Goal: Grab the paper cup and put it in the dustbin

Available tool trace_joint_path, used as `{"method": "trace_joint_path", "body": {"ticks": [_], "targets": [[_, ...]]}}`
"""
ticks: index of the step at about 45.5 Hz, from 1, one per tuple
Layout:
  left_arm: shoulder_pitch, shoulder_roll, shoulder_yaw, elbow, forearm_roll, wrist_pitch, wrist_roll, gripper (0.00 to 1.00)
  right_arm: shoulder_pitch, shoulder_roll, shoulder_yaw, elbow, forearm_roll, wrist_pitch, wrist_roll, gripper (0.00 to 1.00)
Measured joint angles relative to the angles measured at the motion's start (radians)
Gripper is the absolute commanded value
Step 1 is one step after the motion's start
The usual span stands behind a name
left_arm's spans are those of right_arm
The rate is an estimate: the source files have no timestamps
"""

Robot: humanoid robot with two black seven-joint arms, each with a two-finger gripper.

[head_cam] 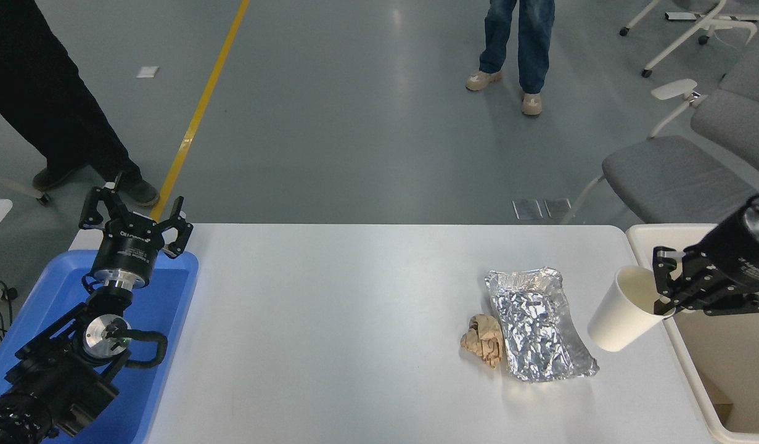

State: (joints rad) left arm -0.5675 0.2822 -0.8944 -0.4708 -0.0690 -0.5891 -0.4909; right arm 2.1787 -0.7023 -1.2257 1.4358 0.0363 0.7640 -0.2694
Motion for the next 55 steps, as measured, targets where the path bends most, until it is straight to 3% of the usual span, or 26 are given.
{"method": "trace_joint_path", "body": {"ticks": [27,55], "targets": [[0.0,0.0,0.0,0.0,0.0,0.0,0.0,0.99,0.327,0.084,-0.132,0.017,0.046,0.02,0.0,0.0],[0.0,0.0,0.0,0.0,0.0,0.0,0.0,0.99,0.382,0.08,-0.239,-0.006,0.048,0.021,0.0,0.0]]}}
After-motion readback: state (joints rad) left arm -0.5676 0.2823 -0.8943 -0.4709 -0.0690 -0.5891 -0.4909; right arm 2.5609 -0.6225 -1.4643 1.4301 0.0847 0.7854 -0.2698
